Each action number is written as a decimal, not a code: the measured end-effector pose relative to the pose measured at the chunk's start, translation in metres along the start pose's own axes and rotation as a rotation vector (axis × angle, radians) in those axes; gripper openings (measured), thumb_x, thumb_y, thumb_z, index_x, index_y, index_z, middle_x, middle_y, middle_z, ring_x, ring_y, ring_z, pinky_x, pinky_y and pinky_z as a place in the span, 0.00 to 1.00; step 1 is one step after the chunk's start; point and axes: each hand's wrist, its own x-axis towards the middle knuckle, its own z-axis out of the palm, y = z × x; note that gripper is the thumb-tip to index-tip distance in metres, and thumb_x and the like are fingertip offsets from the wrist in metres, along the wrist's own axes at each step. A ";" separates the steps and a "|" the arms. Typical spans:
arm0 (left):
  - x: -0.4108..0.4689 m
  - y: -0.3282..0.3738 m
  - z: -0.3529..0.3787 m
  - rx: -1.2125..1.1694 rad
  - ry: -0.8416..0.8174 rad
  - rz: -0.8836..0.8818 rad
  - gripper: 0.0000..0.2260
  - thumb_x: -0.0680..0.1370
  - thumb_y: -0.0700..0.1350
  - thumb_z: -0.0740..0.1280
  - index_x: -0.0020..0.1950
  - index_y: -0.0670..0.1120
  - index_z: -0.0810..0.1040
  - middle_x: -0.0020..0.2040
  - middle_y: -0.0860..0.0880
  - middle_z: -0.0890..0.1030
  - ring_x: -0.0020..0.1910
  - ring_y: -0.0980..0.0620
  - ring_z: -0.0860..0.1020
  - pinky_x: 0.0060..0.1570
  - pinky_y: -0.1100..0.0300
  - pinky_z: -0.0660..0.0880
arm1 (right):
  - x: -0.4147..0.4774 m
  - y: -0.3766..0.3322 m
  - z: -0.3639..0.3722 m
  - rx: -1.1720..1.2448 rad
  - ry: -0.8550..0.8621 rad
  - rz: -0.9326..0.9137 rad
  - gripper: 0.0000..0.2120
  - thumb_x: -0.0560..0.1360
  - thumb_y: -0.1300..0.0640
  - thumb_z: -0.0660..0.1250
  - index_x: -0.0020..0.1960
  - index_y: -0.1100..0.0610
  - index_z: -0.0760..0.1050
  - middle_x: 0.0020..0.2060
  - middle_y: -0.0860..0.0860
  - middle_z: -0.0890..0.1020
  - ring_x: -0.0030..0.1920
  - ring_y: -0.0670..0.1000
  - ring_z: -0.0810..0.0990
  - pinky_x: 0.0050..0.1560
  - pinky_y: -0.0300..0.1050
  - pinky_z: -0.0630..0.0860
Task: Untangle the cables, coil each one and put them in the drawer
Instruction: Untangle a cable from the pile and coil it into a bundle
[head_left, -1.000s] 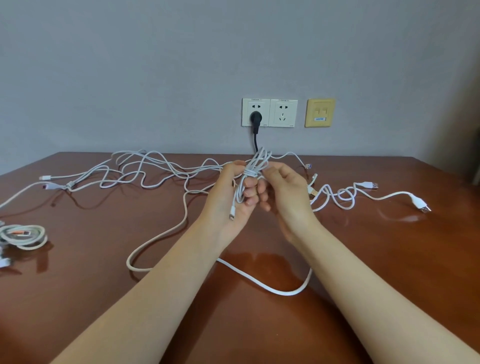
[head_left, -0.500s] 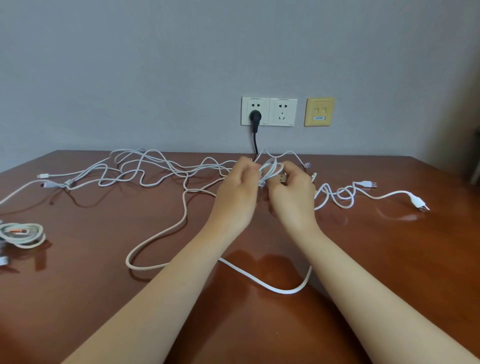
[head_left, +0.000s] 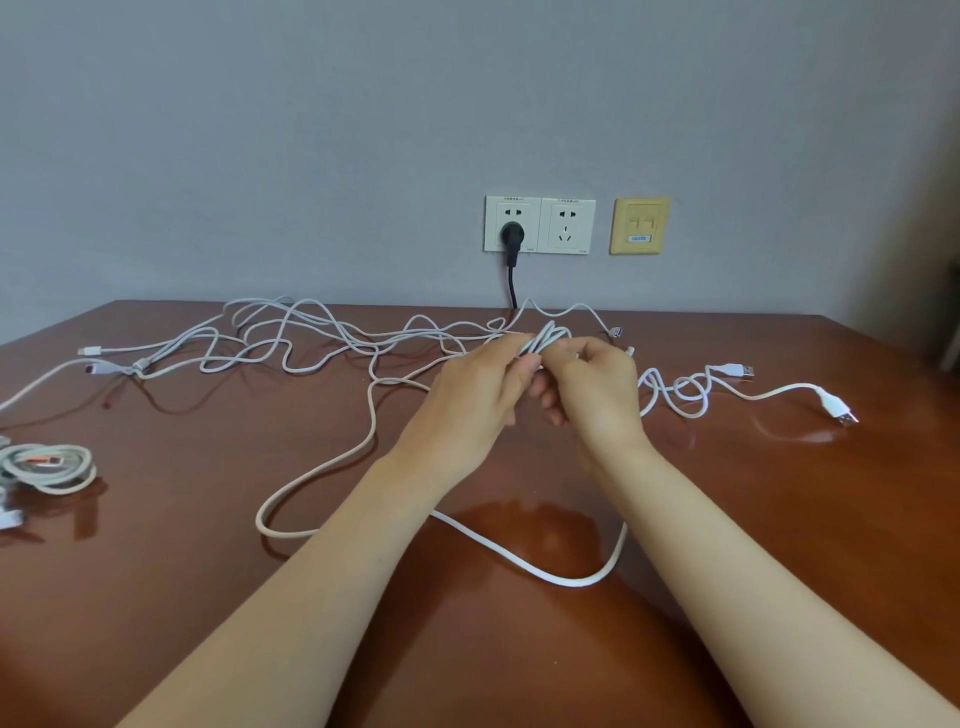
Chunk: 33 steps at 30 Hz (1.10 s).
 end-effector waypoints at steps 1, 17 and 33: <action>0.000 -0.001 0.000 -0.019 -0.001 -0.016 0.09 0.81 0.45 0.58 0.53 0.44 0.76 0.27 0.54 0.72 0.24 0.61 0.72 0.33 0.67 0.67 | 0.000 0.000 0.000 0.037 0.010 0.013 0.06 0.73 0.67 0.61 0.39 0.59 0.70 0.22 0.53 0.75 0.19 0.45 0.68 0.20 0.35 0.62; 0.004 0.000 0.000 -0.490 0.225 -0.309 0.09 0.80 0.40 0.59 0.42 0.51 0.71 0.27 0.55 0.78 0.20 0.57 0.73 0.21 0.65 0.68 | -0.003 0.008 0.004 -0.232 -0.035 -0.446 0.13 0.72 0.63 0.70 0.41 0.45 0.74 0.39 0.47 0.77 0.35 0.49 0.78 0.40 0.49 0.78; 0.008 -0.005 0.003 -0.448 0.246 -0.349 0.05 0.75 0.37 0.65 0.44 0.46 0.77 0.39 0.50 0.83 0.40 0.50 0.79 0.47 0.55 0.75 | -0.004 0.019 0.010 -0.740 0.080 -0.801 0.16 0.69 0.70 0.64 0.55 0.62 0.79 0.44 0.57 0.84 0.43 0.58 0.83 0.41 0.43 0.75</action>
